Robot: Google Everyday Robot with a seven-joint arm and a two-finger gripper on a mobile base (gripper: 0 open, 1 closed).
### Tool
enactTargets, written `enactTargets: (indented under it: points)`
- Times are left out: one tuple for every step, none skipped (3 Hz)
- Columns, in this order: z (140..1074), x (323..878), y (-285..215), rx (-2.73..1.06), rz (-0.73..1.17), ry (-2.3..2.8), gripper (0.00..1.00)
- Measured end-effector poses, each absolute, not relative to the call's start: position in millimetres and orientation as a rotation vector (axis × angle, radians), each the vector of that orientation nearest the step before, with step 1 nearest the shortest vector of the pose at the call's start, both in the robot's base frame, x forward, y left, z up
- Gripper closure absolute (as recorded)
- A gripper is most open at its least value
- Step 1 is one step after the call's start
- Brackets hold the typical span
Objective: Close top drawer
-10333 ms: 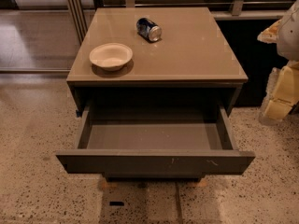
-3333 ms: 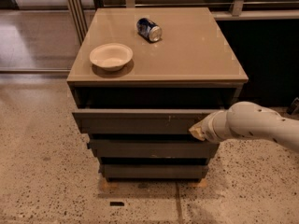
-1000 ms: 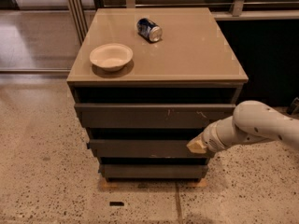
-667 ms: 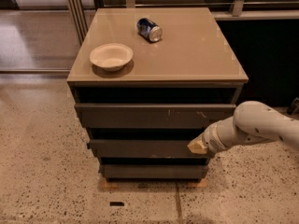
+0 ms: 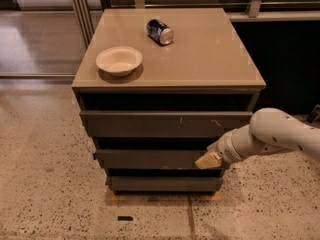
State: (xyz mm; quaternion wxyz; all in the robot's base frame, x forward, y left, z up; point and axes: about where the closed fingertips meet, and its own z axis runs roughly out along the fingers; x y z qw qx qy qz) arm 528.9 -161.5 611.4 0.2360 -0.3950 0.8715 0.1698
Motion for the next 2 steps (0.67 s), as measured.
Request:
enactTargets:
  points:
    - [611.4, 528.9, -161.4, -1.083, 0.466, 2.390, 0.00]
    - [611.4, 528.9, -161.4, -1.083, 0.466, 2.390, 0.00]
